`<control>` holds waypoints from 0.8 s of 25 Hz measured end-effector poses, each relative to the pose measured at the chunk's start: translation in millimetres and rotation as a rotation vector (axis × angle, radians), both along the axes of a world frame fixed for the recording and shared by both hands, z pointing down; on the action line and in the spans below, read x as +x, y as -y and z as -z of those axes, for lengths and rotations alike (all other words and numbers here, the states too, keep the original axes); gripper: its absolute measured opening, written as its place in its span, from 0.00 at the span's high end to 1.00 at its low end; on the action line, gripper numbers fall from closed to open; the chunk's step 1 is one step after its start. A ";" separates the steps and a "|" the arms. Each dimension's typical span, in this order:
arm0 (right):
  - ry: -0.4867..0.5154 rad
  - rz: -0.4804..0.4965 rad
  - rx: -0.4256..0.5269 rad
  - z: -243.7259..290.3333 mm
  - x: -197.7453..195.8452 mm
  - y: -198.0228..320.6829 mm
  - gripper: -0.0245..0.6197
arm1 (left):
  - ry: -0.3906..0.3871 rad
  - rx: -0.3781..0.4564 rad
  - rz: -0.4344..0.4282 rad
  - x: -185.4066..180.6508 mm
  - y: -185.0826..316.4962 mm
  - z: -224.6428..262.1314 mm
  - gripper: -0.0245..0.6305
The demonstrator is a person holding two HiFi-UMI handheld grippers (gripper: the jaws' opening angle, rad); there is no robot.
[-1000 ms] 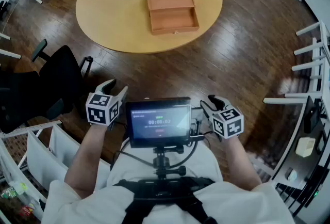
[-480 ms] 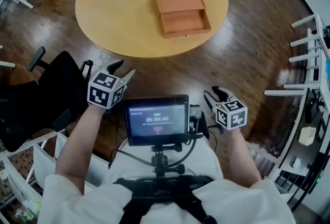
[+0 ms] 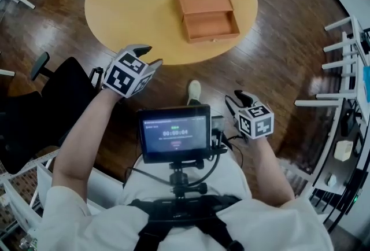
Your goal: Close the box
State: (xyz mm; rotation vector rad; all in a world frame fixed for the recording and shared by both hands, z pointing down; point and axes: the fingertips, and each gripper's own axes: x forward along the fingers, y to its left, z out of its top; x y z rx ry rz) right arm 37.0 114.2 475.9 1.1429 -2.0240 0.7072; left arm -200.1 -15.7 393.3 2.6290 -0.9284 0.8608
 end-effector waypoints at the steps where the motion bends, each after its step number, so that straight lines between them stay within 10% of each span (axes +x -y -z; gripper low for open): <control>1: 0.003 0.002 0.001 -1.6 -1.8 4.6 0.70 | 0.010 0.005 -0.015 4.6 6.9 1.8 0.64; 20: 0.080 0.049 0.002 -34.5 -38.6 138.1 0.70 | 0.342 -0.017 -0.397 89.3 148.4 -39.2 0.64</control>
